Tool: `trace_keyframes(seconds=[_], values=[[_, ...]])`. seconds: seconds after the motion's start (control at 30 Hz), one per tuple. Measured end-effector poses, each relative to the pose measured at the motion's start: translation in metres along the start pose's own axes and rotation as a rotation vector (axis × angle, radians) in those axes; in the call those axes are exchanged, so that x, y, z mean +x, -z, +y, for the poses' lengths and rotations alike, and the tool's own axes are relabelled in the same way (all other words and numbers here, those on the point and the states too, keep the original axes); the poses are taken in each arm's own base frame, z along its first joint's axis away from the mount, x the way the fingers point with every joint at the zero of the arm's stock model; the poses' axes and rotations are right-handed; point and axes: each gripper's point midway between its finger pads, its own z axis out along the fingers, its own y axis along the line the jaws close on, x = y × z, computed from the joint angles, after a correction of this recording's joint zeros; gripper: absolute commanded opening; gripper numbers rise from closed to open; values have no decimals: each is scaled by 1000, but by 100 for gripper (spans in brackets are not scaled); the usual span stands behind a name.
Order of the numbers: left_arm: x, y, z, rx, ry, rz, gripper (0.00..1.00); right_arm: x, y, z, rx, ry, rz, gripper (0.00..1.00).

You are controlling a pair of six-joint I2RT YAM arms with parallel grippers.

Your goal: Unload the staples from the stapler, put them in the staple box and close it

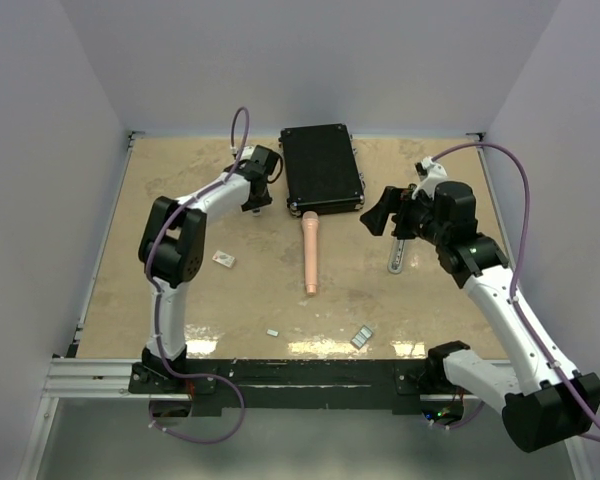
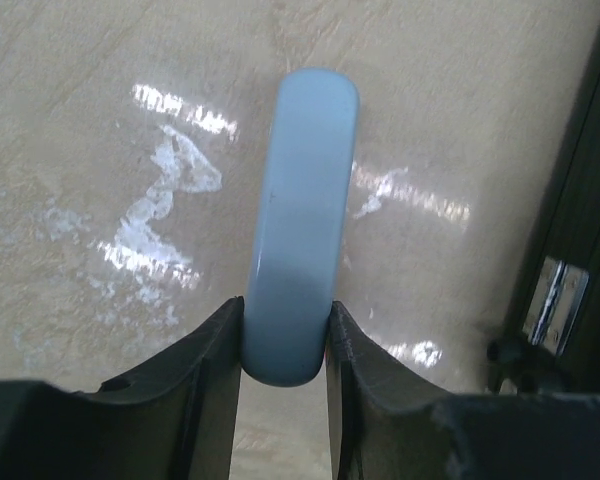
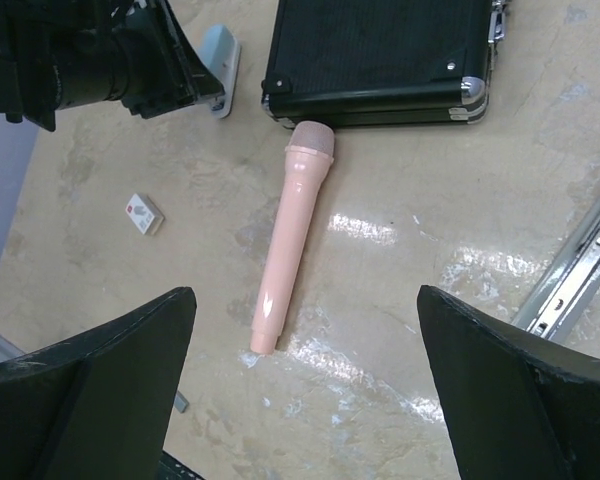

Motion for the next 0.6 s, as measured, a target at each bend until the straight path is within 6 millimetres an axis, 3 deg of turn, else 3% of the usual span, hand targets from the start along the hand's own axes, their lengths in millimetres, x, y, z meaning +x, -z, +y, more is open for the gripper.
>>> trace_keyframes(seconds=[0.13,0.33,0.43,0.6], values=[[9,26,8,72,-49,29,0,1,-6,8,-56,2,5,99],[12,106,22,284,-63,-2,0,12,-20,36,-197,15,20,98],[8,149,21,432,-56,-44,0,27,-36,52,-256,0,63,94],[18,197,18,634,-58,-73,0,68,-69,79,-339,-78,157,88]])
